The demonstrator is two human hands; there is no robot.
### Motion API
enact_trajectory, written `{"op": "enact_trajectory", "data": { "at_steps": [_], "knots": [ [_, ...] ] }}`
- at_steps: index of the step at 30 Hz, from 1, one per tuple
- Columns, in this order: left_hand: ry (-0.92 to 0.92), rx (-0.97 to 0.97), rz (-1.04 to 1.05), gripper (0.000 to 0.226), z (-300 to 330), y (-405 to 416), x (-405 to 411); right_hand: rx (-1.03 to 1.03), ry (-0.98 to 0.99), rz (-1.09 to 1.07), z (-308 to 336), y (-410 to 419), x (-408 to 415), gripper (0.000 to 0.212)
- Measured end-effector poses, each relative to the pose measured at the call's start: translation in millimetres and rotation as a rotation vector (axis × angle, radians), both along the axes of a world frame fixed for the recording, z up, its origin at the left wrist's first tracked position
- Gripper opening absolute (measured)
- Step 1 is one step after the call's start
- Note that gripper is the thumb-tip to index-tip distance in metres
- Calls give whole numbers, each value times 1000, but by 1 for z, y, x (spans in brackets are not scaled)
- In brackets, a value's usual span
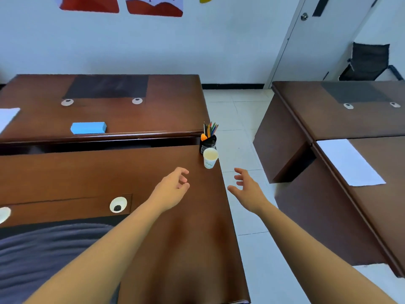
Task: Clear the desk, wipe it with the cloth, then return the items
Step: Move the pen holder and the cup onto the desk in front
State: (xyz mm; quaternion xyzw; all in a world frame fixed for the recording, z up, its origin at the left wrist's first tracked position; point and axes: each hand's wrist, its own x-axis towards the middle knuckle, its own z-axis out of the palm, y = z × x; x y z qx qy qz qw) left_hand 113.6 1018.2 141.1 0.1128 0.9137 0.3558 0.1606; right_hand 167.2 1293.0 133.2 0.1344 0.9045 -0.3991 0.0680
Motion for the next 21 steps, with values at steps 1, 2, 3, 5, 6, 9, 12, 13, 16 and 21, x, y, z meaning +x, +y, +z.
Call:
{"op": "enact_trajectory", "data": {
  "at_steps": [1,2,3,5,6,9,12,13,16,21],
  "knots": [
    [-8,-5,33,34,1,9,2,-8,-10,26,-3,11,-5,67],
    [-16,-12,58,34,2,17,5,-12,-20,52,-7,22,-9,67],
    [-21,-18,83,33,3,25,7,-14,-30,81,-10,33,-13,67],
    [-32,-16,137,33,6,38,11,-11,-53,137,-15,51,-23,68],
    [-36,-10,167,32,7,42,12,-9,-65,158,-17,58,-29,68],
    [-45,6,236,31,7,46,15,-13,-89,192,-24,69,-48,67],
    [-55,12,270,29,1,39,13,-32,-115,218,-31,70,-68,66],
    [-58,19,281,28,-2,36,10,-31,-123,233,-34,69,-74,67],
    [-56,36,288,28,-13,28,-4,1,-135,241,-42,62,-91,72],
    [-71,52,283,28,-36,27,-39,52,-117,203,-58,50,-118,88]
  ]
}}
